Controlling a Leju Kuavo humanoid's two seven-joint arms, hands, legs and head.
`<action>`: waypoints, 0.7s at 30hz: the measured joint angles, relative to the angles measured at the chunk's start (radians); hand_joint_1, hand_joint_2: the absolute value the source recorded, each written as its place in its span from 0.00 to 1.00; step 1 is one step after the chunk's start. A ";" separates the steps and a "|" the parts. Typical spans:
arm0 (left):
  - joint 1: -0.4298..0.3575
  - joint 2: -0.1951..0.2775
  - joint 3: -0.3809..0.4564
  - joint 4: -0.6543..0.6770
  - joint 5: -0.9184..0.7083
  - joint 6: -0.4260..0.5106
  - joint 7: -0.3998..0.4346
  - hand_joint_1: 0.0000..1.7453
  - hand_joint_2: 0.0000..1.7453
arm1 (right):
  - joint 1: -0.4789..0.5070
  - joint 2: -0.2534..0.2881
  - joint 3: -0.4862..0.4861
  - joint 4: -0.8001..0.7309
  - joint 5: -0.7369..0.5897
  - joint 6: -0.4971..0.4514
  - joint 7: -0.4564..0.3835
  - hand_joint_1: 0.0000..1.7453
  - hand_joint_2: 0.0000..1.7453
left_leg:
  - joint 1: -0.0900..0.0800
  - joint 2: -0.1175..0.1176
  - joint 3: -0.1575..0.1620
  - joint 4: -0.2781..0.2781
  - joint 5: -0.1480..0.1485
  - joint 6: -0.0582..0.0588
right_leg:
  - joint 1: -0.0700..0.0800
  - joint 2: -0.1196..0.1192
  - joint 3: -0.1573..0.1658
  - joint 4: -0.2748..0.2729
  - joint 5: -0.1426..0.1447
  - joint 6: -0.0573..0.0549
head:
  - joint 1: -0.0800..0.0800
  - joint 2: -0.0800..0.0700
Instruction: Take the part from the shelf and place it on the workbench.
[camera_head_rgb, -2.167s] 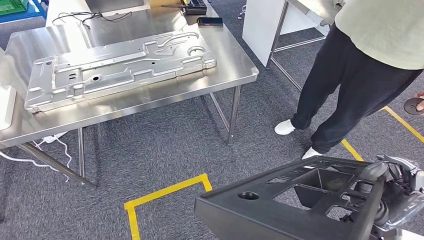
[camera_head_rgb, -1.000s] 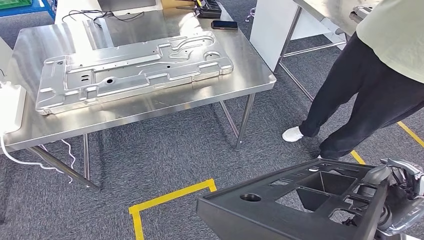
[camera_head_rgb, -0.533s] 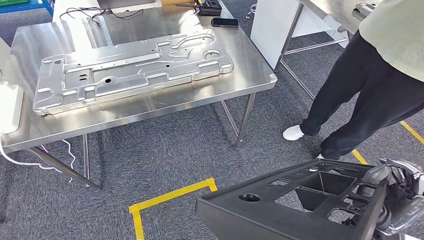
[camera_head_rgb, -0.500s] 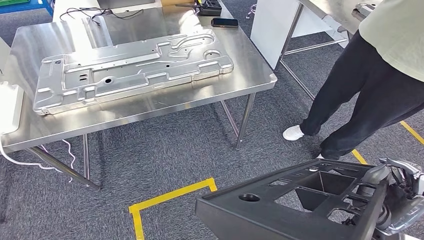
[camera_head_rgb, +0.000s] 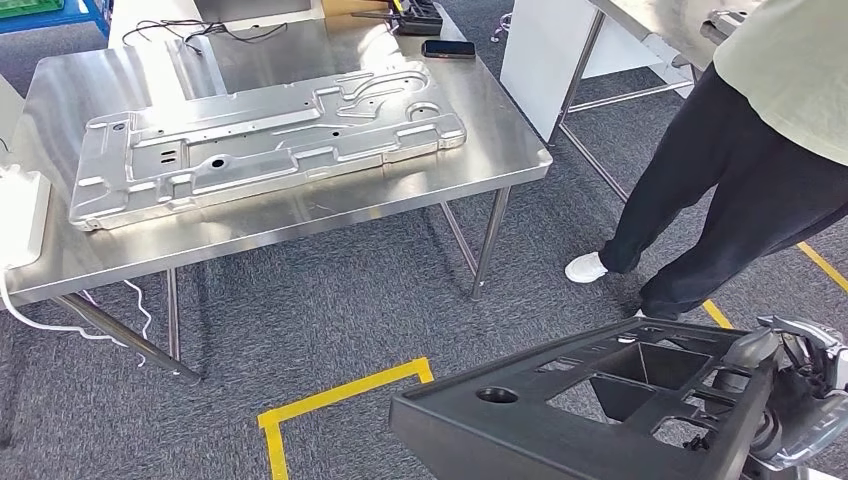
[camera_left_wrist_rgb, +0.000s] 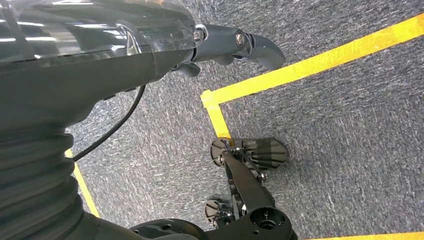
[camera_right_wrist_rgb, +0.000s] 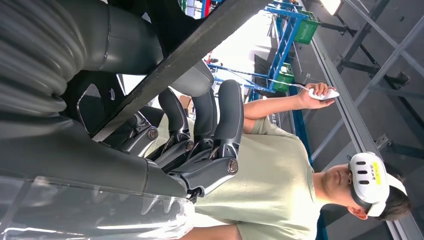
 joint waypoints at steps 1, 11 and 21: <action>0.000 0.000 0.000 0.000 0.000 0.000 0.000 0.00 1.00 | 0.000 0.000 0.000 0.000 0.000 0.000 0.000 1.00 1.00 | 0.000 0.000 0.000 0.000 0.000 0.000 | 0.000 0.000 0.000 0.000 0.000 0.000 | 0.000 0.000; 0.000 0.000 0.000 0.000 -0.002 0.000 -0.001 0.00 1.00 | 0.000 0.000 0.000 0.000 0.001 -0.001 0.001 1.00 1.00 | 0.000 0.000 0.002 0.000 0.000 0.000 | 0.000 0.000 0.002 0.000 0.000 0.000 | 0.000 0.000; 0.000 0.000 0.001 0.000 -0.004 -0.001 -0.009 0.00 1.00 | -0.001 0.000 0.000 0.000 0.002 -0.002 0.001 1.00 1.00 | -0.001 0.000 0.003 0.000 0.000 0.000 | 0.000 0.000 0.002 0.000 0.000 0.000 | 0.000 0.000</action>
